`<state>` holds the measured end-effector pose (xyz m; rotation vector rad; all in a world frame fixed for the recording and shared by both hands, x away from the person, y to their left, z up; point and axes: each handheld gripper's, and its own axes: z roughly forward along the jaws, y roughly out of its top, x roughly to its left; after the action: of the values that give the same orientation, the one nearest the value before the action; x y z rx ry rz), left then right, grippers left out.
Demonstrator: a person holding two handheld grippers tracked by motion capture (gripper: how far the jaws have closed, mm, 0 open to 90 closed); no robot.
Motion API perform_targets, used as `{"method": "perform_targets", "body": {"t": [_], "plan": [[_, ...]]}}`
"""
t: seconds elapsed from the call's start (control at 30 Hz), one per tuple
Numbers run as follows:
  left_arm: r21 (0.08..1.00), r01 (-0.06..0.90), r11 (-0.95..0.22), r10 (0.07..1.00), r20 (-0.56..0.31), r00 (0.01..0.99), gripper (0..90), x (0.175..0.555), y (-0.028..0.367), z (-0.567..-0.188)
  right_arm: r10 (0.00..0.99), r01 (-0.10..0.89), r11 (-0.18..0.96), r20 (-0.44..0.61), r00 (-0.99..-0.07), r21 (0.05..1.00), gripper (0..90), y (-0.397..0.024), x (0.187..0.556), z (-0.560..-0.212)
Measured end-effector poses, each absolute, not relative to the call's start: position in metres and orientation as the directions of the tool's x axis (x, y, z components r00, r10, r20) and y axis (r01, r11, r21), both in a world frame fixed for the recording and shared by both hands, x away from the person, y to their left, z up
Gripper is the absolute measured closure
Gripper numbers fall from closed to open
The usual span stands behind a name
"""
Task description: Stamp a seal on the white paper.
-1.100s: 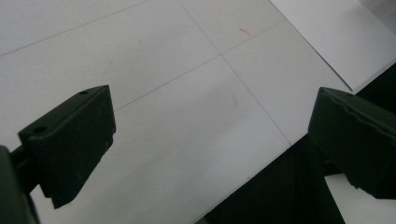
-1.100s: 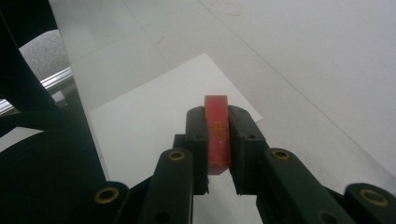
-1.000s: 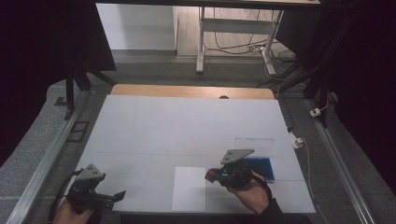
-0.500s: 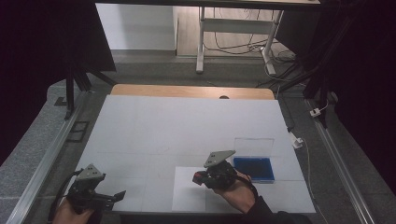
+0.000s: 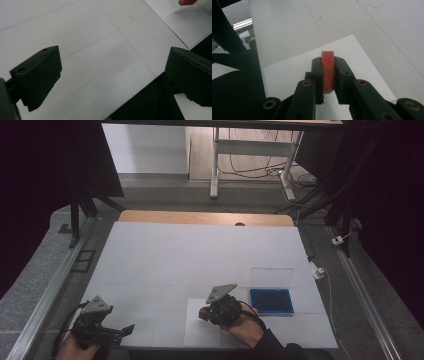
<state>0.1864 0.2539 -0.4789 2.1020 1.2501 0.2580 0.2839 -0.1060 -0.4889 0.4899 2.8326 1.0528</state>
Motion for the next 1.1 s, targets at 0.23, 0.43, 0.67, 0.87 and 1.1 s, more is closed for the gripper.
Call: {"method": "perform_targets", "body": {"t": [0.23, 0.43, 0.67, 0.87, 1.1], "plan": [[0.634, 0.705, -0.317, 0.837, -0.162, 0.522, 1.4, 0.186, 0.254, -0.479, 0.316, 0.246, 0.739, 0.001, -0.949, 0.627, 79.3, -0.102, 0.285, -0.495], [0.635, 0.705, -0.317, 0.837, -0.163, 0.523, 1.4, 0.186, 0.254, -0.479, 0.304, 0.232, 0.749, -0.011, -0.953, 0.62, 79.4, -0.1, 0.285, -0.5], [0.633, 0.705, -0.32, 0.837, -0.16, 0.523, 1.4, 0.186, 0.254, -0.479, 0.302, 0.229, 0.749, -0.013, -0.953, 0.622, 79.8, -0.101, 0.284, -0.504], [0.631, 0.706, -0.321, 0.838, -0.158, 0.522, 1.4, 0.186, 0.253, -0.479, 0.304, 0.211, 0.754, -0.045, -0.952, 0.622, 80.2, -0.1, 0.28, -0.505], [0.629, 0.708, -0.321, 0.838, -0.16, 0.522, 1.4, 0.187, 0.253, -0.479, 0.288, 0.162, 0.783, -0.119, -0.95, 0.6, 80.2, -0.094, 0.271, -0.504]]}}
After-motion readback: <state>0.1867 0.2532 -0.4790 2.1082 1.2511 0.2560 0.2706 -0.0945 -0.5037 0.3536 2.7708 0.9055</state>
